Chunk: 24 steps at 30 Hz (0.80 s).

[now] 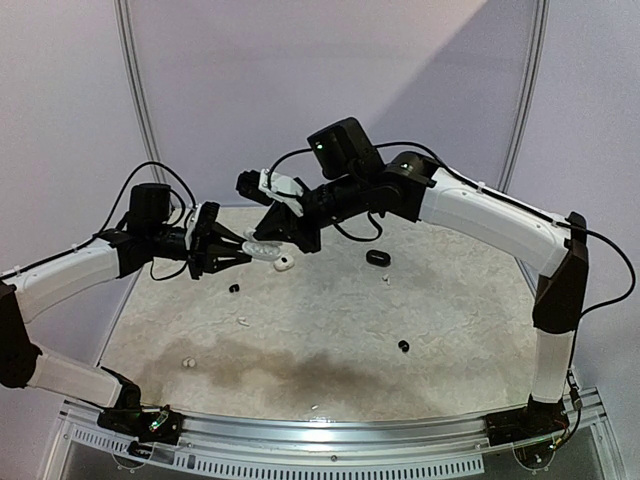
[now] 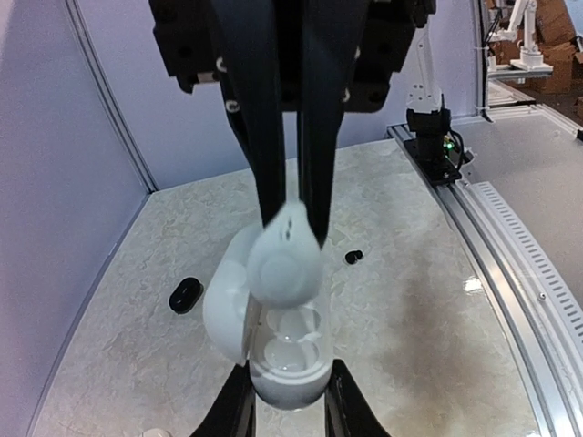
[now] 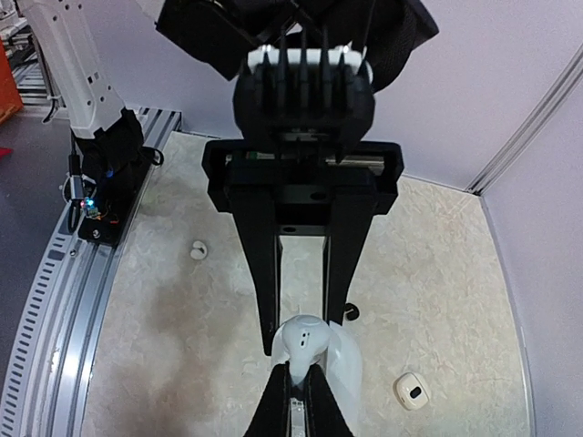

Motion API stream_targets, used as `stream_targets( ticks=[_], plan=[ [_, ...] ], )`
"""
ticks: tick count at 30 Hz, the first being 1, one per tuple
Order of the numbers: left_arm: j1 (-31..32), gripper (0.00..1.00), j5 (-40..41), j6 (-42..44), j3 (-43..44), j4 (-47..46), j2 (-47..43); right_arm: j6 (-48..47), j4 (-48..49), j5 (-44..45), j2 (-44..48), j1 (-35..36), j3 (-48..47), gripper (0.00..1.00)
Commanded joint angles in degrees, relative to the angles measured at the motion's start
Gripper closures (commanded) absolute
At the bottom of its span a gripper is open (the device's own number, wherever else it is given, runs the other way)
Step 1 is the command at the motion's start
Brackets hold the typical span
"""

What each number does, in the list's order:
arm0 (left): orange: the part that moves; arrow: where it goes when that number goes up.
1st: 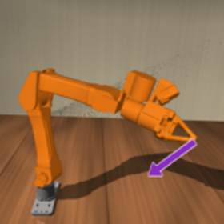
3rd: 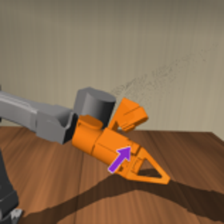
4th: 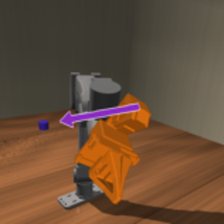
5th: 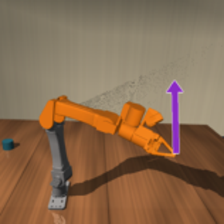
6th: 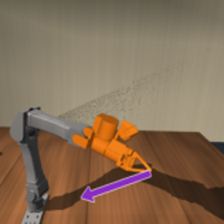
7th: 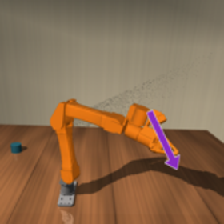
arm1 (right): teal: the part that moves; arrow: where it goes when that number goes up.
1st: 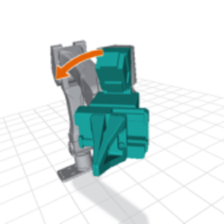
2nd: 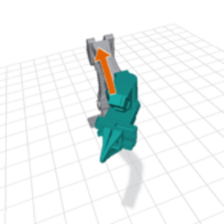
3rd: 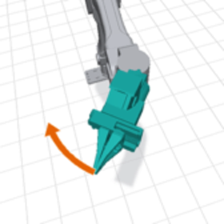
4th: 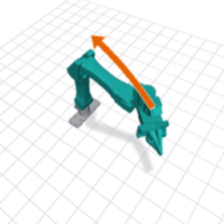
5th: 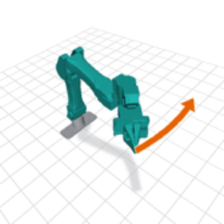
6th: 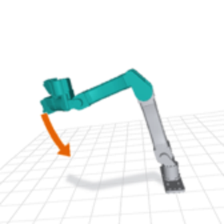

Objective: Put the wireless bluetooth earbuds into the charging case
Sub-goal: Insert the right earbud into the right side groove of the charging case.

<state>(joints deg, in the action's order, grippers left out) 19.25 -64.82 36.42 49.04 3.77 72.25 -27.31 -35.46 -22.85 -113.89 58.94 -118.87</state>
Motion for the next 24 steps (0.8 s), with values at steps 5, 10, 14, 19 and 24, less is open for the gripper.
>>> stream_targets(
  ticks=[5,10,14,19,24],
  plan=[
    [1.8,1.0,2.3,-0.3,-0.1,-2.8,0.9,-4.7,-6.1,2.3,-2.3,0.8,-3.4,1.0],
    [2.0,1.0,2.5,0.2,-0.5,-2.8,0.6,-4.6,-6.0,2.9,-2.6,0.9,-3.4,1.0],
    [2.0,1.0,3.0,0.5,-0.9,-2.8,0.3,-3.9,-5.6,3.2,-2.4,0.9,-3.5,1.0],
    [1.9,1.0,3.3,1.4,-1.7,-5.1,-0.1,-3.1,-6.1,4.7,-0.2,0.8,-1.9,1.0],
    [1.9,1.0,2.9,1.9,-2.0,-5.9,0.0,-2.4,-6.9,6.6,2.1,0.8,-0.1,1.0]
  ],
)
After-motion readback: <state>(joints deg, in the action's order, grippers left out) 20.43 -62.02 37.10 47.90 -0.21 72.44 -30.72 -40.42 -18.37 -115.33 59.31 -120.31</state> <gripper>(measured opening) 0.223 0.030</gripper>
